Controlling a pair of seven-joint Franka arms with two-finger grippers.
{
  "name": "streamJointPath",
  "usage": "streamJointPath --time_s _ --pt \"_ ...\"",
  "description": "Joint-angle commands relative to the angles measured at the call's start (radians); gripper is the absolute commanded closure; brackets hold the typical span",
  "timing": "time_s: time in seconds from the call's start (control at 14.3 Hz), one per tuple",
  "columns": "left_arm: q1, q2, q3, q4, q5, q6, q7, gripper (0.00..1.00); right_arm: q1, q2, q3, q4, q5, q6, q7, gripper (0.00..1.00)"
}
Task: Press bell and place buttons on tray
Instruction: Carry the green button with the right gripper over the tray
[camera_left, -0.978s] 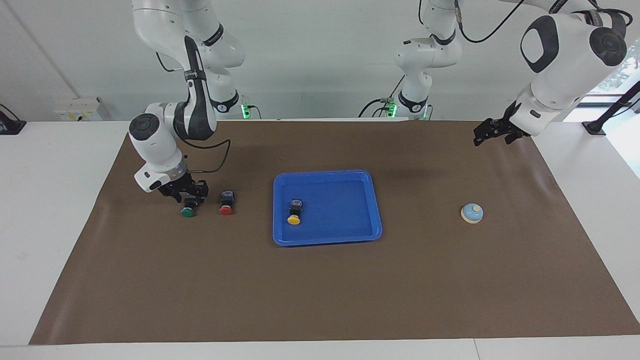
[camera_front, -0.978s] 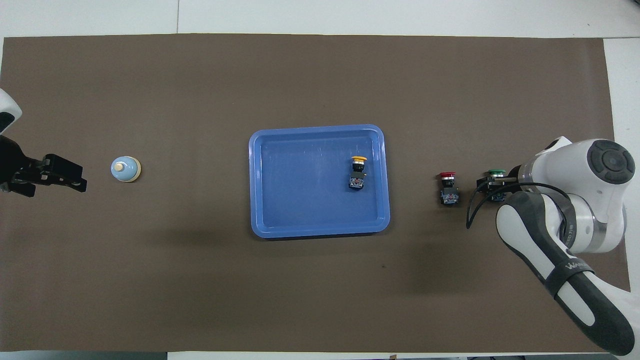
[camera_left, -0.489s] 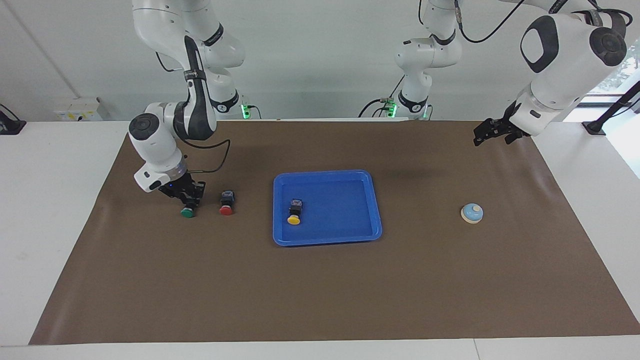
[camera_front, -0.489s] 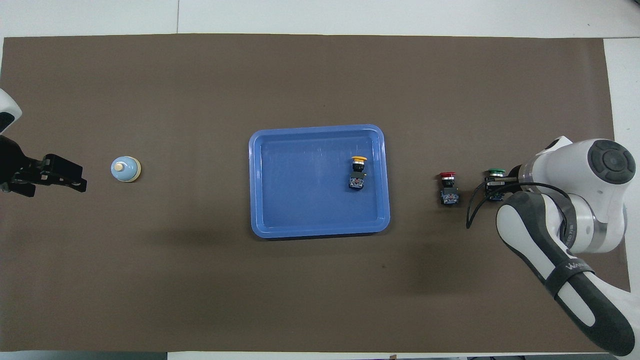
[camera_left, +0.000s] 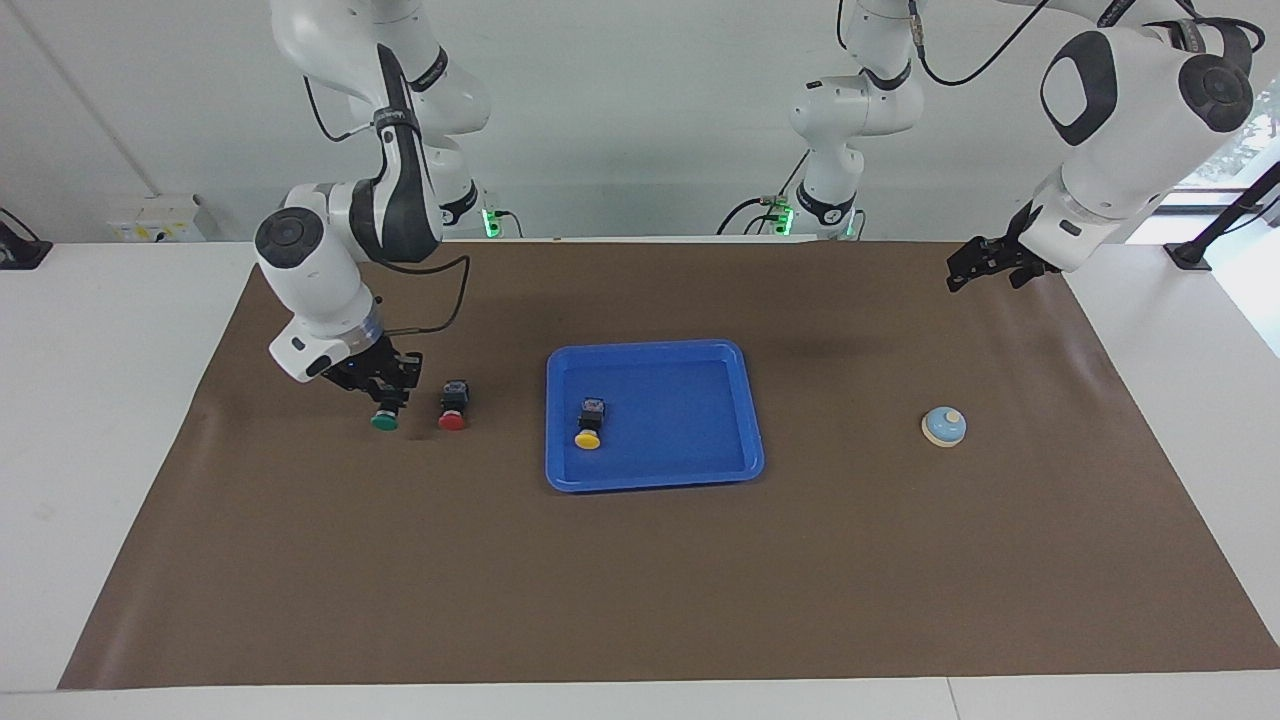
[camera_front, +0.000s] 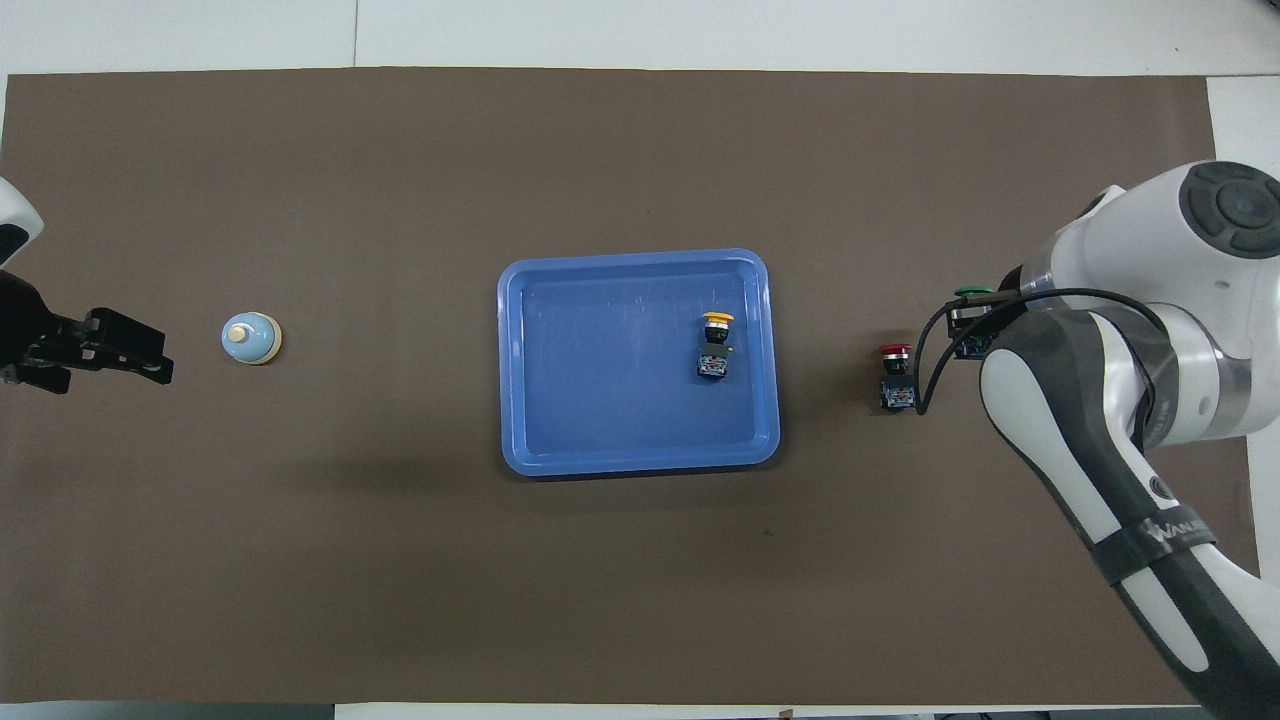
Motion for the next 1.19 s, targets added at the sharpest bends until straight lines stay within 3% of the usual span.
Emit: streamJointPath --time_s 0.0,0.14,0.42,0.84,1.12 --pt "-0.010 -0.007 0.008 0.007 0.010 -0.011 -0.006 0.00 0.132 0.066 0.003 0.133 0.002 -0.048 0.127 1.00" --pt "-0.010 -0.007 0.008 0.007 0.010 -0.011 -0.006 0.00 0.261 0.091 0.001 0.171 0.001 -0.041 0.152 1.00" --pt "-0.010 -0.009 0.008 0.007 0.010 -0.011 -0.005 0.00 0.425 0.269 0.003 0.356 0.010 -0.053 0.364 1.00" --pt "-0.010 -0.007 0.008 0.007 0.010 -0.011 -0.006 0.00 0.462 0.354 0.003 0.355 0.088 0.080 0.435 1.00" --pt "-0.010 -0.007 0.008 0.007 0.010 -0.011 -0.006 0.00 0.478 0.360 0.003 0.305 0.089 0.107 0.444 1.00"
